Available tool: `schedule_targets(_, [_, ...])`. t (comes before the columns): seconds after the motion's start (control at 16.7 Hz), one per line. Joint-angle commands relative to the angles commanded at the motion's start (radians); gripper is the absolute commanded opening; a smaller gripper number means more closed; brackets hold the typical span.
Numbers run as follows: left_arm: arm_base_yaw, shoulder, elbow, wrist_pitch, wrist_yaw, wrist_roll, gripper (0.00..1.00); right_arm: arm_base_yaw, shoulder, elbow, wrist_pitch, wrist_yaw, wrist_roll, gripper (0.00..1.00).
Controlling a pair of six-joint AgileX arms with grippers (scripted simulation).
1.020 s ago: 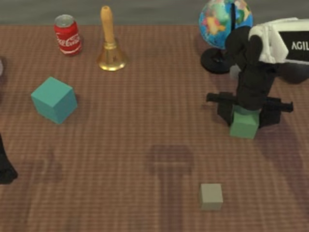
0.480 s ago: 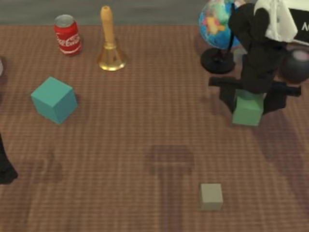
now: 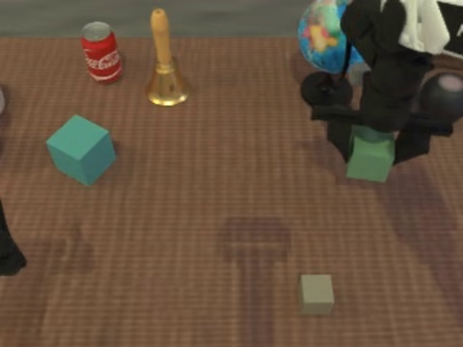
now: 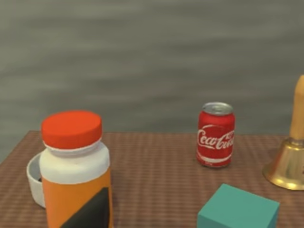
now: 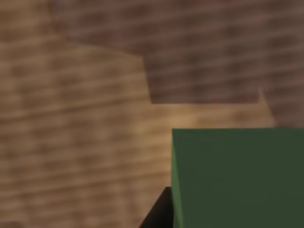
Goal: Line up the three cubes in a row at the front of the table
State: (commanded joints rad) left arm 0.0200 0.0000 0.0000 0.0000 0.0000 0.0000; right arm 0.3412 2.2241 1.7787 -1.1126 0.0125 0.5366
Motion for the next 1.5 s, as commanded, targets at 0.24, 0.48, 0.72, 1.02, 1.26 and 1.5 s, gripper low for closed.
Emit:
schedule_targets(0.24, [0.000, 0.000, 0.000, 0.000, 0.000, 0.000, 1.00, 0.147, -0.068, -0.083, 0.013, 0.001, 0.104, 0.00])
schedule_targets(0.48, [0.000, 0.000, 0.000, 0.000, 0.000, 0.000, 1.00, 0.392, -0.169, -0.212, 0.031, 0.001, 0.255, 0.00])
schedule_targets(0.72, [0.000, 0.000, 0.000, 0.000, 0.000, 0.000, 1.00, 0.545, -0.251, -0.304, 0.050, 0.002, 0.365, 0.00])
schedule_targets(1.02, [0.000, 0.000, 0.000, 0.000, 0.000, 0.000, 1.00, 0.556, -0.257, -0.312, 0.052, 0.001, 0.377, 0.00])
schedule_targets(1.26, [0.000, 0.000, 0.000, 0.000, 0.000, 0.000, 1.00, 0.555, -0.231, -0.357, 0.123, 0.002, 0.377, 0.00])
schedule_targets(1.5, [0.000, 0.000, 0.000, 0.000, 0.000, 0.000, 1.00, 0.558, -0.175, -0.440, 0.269, 0.002, 0.378, 0.00])
